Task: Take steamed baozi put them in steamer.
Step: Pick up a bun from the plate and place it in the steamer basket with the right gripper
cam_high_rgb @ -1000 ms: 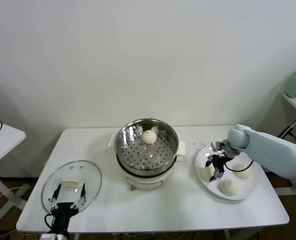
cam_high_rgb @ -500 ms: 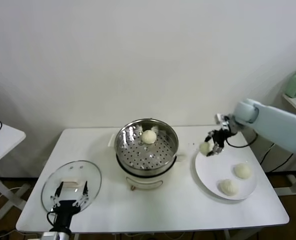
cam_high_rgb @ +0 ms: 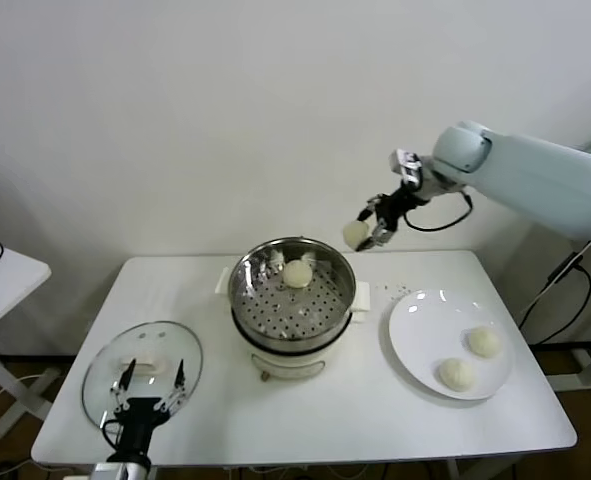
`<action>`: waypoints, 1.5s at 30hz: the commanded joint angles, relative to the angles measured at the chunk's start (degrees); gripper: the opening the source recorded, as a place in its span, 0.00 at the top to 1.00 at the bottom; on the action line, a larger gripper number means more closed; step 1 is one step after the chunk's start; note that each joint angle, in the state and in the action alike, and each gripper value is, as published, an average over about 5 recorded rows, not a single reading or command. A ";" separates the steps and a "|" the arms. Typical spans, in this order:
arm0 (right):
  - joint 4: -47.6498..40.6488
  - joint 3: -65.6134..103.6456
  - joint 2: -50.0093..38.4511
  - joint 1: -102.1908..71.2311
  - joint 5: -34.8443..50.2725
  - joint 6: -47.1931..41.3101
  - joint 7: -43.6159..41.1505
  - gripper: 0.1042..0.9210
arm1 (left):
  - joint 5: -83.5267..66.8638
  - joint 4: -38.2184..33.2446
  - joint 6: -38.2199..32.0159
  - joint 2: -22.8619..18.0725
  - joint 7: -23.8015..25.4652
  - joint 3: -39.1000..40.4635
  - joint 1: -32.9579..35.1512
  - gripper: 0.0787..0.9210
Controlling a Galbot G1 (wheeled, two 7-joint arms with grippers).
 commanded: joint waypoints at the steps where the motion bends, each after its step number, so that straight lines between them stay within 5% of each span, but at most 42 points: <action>1: -2.54 -0.65 13.22 -1.76 5.77 -1.20 1.19 0.27 | 0.89 -0.71 -0.23 0.33 -0.03 0.02 0.44 0.12; 14: -12.37 -0.44 22.61 -11.71 1.24 0.08 0.34 0.27 | -0.19 -1.26 -1.17 1.13 -0.34 -1.06 2.47 0.12; 45: -12.62 -0.43 21.65 -14.61 -4.11 0.95 0.73 0.26 | -0.36 -0.82 -1.57 1.18 -0.67 -1.11 2.70 0.12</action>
